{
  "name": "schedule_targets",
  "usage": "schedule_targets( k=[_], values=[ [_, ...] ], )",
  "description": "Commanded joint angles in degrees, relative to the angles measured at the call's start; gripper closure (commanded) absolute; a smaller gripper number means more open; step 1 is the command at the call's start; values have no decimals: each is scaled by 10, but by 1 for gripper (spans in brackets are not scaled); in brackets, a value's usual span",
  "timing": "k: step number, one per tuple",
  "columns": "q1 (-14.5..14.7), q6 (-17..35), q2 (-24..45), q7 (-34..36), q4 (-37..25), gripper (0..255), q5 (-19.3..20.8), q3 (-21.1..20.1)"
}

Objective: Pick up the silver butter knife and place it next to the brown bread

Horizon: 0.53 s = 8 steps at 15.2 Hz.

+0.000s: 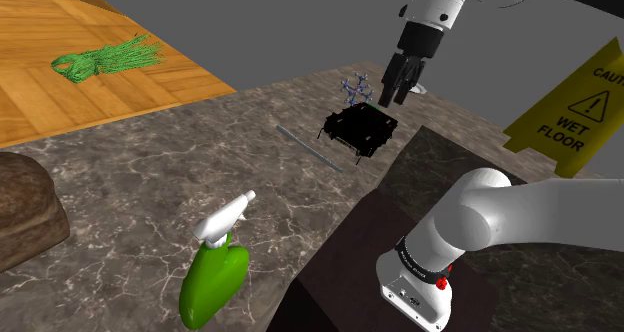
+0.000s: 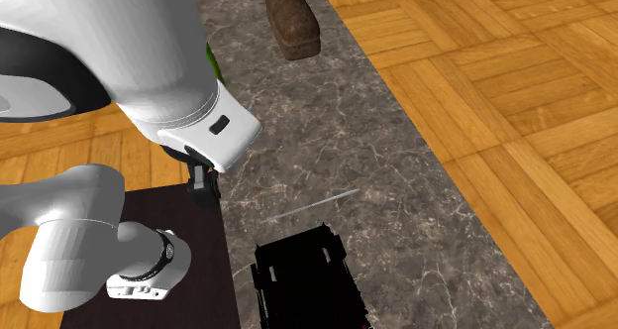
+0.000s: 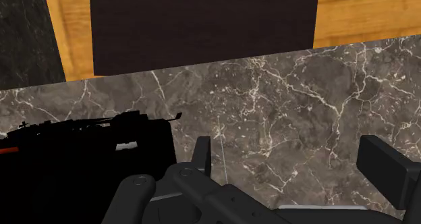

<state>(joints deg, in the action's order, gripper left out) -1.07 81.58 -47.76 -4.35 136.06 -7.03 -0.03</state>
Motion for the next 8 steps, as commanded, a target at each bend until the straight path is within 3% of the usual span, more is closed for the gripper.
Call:
schedule_targets(
  k=[1, 8],
  values=[
    [0, 0, 0, 0, 0, 0, 0, 0],
    [5, 167, 70, -15, 64, 0, 7, -22]
  ],
)
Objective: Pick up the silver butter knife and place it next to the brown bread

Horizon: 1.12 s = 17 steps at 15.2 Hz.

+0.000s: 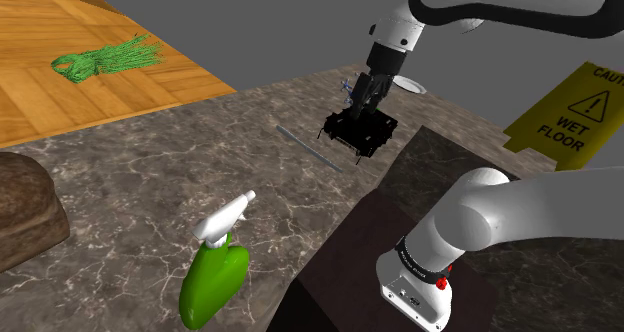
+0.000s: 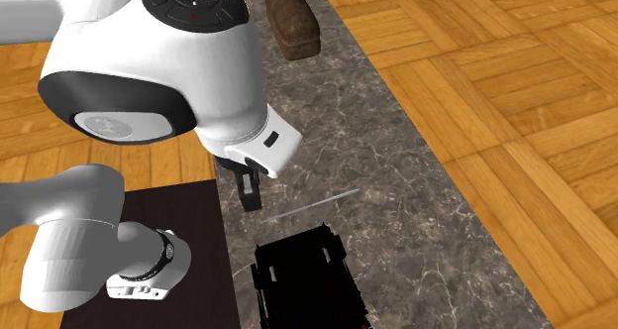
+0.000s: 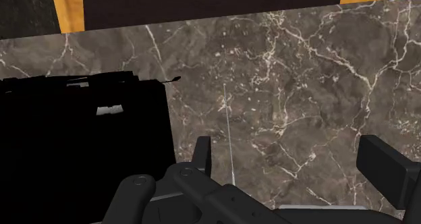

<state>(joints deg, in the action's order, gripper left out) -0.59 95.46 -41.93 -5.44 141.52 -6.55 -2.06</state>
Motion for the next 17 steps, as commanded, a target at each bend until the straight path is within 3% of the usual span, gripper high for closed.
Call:
schedule_targets(
  k=[1, 7, 14, 17],
  values=[
    [0, 53, 26, -5, 16, 0, 4, -5],
    [1, 197, 126, -11, 31, 0, 14, -23],
    [-5, 350, 271, -3, 7, 0, 43, -42],
    [-5, 369, 283, -2, 14, 0, 45, -43]
  ],
)
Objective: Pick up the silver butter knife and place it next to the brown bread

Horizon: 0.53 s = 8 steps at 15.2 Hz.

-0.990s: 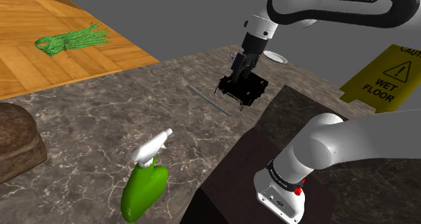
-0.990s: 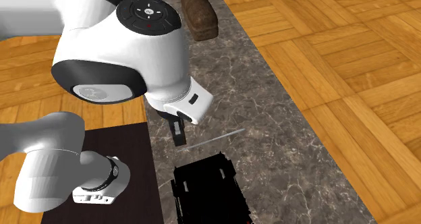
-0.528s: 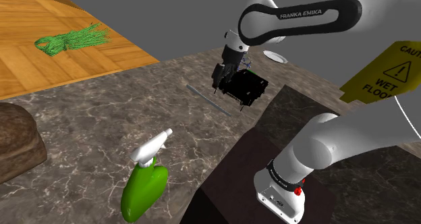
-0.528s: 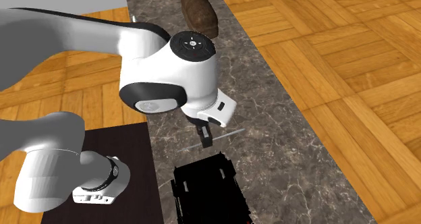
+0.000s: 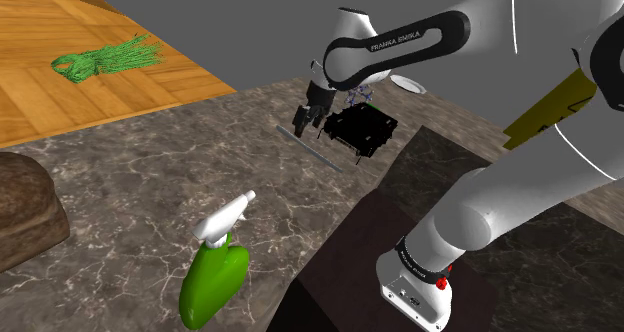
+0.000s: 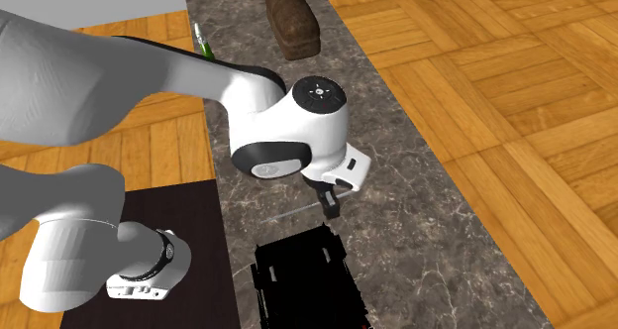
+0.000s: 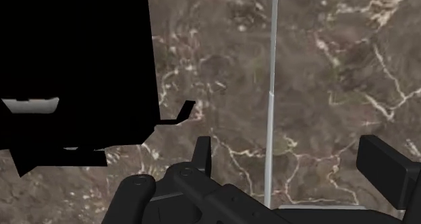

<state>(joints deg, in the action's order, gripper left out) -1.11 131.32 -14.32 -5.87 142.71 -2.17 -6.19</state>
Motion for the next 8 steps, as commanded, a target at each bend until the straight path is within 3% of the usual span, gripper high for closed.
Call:
schedule_targets(
  k=[1, 5, 8],
  values=[
    [0, 19, 12, 3, 5, 0, 1, -2],
    [0, 58, 39, 5, 18, 0, 4, -4],
    [0, 58, 39, 5, 18, 0, 4, -4]
  ],
)
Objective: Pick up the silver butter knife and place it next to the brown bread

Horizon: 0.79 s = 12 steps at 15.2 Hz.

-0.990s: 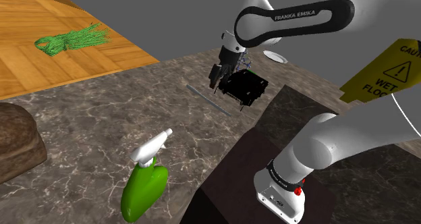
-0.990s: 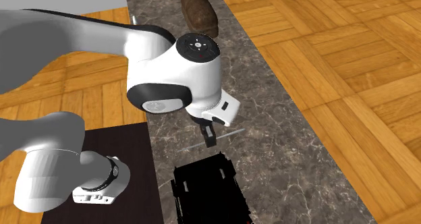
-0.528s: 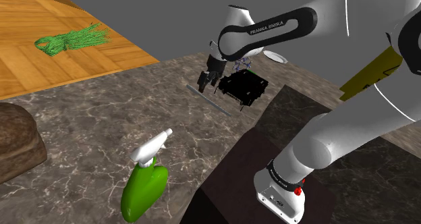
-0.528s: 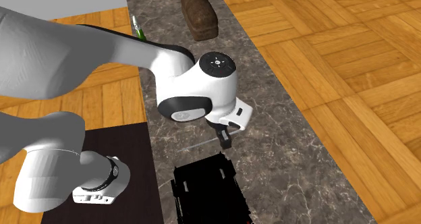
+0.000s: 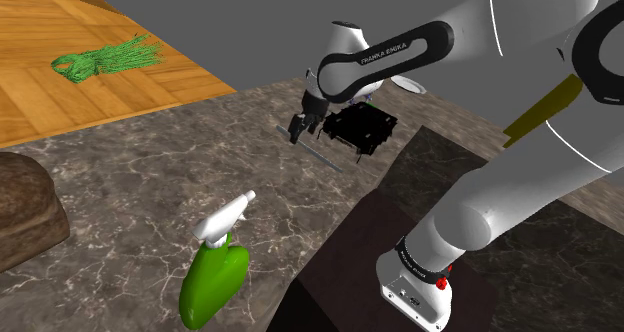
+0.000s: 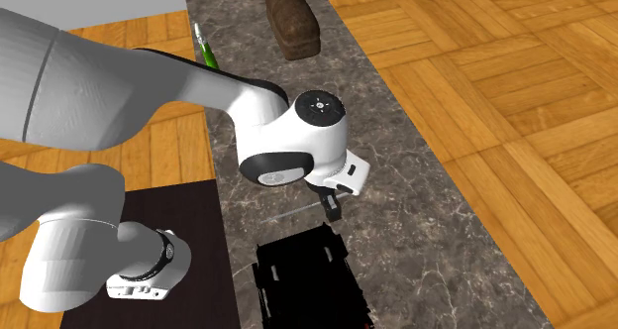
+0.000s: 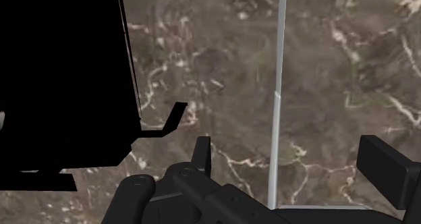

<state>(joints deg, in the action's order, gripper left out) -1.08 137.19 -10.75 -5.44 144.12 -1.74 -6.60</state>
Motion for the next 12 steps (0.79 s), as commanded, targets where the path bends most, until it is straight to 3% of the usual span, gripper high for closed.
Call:
schedule_targets(
  k=[1, 5, 6, 12],
  values=[
    [-1, -1, 3, 0, 4, 0, -1, 1],
    [-1, -1, 3, 0, 4, 0, -1, 0],
    [-1, 0, 3, -1, 5, 255, -1, 2],
    [-1, 10, 17, 2, 1, 255, 1, 0]
  ],
)
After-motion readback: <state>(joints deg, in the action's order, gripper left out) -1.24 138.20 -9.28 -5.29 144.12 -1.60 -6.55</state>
